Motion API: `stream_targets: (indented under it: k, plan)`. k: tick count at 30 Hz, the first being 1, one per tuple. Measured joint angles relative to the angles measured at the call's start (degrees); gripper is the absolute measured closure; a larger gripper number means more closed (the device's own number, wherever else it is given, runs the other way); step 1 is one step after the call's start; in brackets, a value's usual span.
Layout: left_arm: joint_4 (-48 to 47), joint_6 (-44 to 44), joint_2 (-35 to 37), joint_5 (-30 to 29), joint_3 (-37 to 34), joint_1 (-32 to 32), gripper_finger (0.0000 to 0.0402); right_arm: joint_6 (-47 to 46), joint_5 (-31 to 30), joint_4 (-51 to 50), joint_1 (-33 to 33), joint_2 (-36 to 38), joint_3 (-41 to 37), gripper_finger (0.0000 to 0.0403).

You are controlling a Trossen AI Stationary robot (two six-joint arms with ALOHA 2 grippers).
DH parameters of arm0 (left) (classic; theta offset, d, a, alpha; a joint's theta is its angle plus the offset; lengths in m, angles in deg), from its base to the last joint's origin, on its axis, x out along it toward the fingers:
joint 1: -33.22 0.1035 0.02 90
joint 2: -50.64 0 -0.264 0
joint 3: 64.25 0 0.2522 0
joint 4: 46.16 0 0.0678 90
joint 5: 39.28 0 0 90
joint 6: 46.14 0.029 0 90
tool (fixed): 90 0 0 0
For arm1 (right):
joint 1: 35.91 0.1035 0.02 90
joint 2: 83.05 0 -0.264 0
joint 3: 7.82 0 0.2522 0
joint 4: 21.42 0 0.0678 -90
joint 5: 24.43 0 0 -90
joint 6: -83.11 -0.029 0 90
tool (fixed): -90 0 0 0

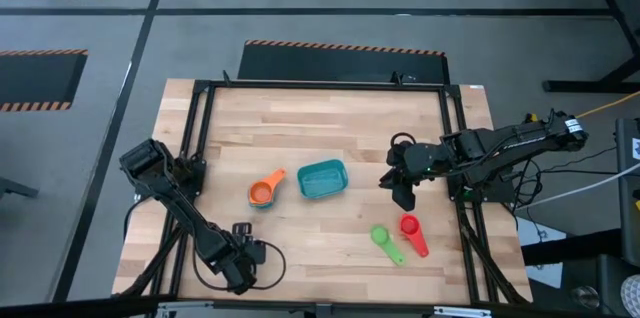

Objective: Nest measuring cups in basket
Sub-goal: Stack the blue measuring cup on top of the orange measuring cup

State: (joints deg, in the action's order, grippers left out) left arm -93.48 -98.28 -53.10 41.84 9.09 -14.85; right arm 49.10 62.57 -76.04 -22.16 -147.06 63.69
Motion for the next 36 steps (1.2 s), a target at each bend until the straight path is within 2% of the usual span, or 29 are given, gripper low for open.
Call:
stream_targets:
  k: [11,23,28,36]
  plan:
    - [-0.13,0.14,0.00,-0.26,-0.03,0.07,0.0255,0.18,-3.01,-0.02,-0.02,0.00,0.00,0.0324]
    - [-0.55,0.69,-0.34,-0.23,1.68,0.90,0.0267,2.79,-3.13,2.05,0.01,0.00,0.00,0.0324]
    - [0.36,7.21,0.15,-0.98,5.17,3.87,0.0268,7.11,-3.13,7.10,0.00,0.00,0.00,0.0324]
    - [-2.97,24.14,0.13,2.01,11.10,9.85,0.0269,13.46,-2.98,13.01,0.01,-2.05,0.00,0.0324]
